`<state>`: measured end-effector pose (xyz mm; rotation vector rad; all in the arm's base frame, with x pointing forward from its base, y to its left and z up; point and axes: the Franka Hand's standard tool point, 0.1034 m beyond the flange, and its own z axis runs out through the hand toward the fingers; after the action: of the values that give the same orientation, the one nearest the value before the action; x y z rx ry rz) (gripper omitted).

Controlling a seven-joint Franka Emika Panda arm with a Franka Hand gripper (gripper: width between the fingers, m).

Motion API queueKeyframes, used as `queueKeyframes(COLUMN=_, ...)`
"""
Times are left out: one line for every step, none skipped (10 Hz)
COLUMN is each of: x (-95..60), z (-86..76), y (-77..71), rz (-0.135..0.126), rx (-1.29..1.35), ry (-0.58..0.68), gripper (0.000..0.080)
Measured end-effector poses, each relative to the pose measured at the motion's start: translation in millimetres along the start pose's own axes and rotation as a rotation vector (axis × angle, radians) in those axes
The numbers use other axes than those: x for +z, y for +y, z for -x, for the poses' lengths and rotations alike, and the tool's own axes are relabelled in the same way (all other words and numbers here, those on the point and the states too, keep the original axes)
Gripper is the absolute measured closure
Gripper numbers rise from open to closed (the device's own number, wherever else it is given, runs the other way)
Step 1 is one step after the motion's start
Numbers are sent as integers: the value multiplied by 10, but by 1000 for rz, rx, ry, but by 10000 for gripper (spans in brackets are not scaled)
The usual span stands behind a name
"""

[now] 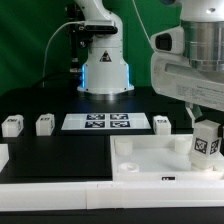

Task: Assemble one leg

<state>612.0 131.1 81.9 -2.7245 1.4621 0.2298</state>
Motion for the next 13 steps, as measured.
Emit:
queueKeyframes(x=1, z=-2, y=1, rz=0, rx=-4, ry=0, gripper=505)
queueKeyframes(x=3, z=4, y=-1, rz=1, rx=-16, ry=0, gripper=505)
queueKeyframes(x=5, z=8, y=-2, rz=1, rx=-27, ry=0, gripper=314)
queueKeyframes(x=6, z=10, y=-3, rz=1, rx=-63, ry=0, gripper=314)
queueKeyframes(x=7, z=17, y=-5, rz=1, rx=-66, ry=0, gripper=187)
queueKeyframes(x=8, z=18, y=-6, rz=2, rx=-93, ry=1, gripper=161)
queueKeyframes(x=11, z=13, y=0, rz=4, rx=-250, ry=1, gripper=161)
queueKeyframes(x=20, z=10, y=19, rz=12, rx=-380, ry=-3, gripper=151)
queueKeyframes(x=25, z=8, y=33, rz=18, rx=-507, ry=-8, gripper=151)
queueKeyframes(x=26, z=9, y=42, rz=23, rx=-608, ry=-10, gripper=150)
queueKeyframes(x=24, z=3, y=44, rz=30, rx=-741, ry=-5, gripper=150)
queueKeyframes(x=27, z=10, y=41, rz=32, rx=-835, ry=-5, gripper=150)
queueKeyframes(x=29, z=13, y=40, rz=33, rx=-979, ry=-7, gripper=150)
